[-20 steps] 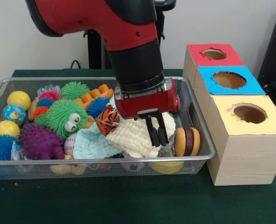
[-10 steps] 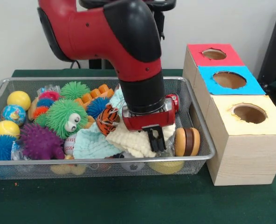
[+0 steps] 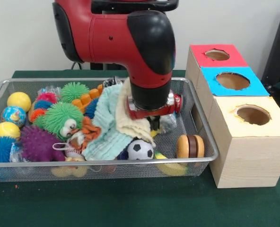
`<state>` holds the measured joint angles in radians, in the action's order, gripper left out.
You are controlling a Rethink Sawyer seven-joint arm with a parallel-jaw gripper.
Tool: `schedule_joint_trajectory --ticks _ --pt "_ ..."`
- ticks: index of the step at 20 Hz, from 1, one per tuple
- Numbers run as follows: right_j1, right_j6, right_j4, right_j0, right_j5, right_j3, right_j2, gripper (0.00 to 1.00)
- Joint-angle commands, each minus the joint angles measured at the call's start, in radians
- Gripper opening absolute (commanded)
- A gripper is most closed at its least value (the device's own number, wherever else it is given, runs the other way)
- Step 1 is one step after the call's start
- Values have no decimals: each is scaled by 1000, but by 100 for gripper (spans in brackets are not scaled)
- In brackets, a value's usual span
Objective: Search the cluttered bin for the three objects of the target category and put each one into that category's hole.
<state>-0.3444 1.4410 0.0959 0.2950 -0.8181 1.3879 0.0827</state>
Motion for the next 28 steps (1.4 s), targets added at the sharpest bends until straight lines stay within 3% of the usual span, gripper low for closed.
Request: schedule_joint_trajectory --ticks 1,5,10,13,17,28 --pt "35 -22 196 9 -207 -80 -172 0" --pt "23 -63 327 -1 -158 -126 -203 0" --pt "-18 -68 501 -25 47 -153 -232 0" --pt "-37 -86 509 0 50 -141 -201 0" --pt "-48 -114 494 31 -21 -119 -166 0" --pt "-52 -162 470 56 -153 -112 -136 0"
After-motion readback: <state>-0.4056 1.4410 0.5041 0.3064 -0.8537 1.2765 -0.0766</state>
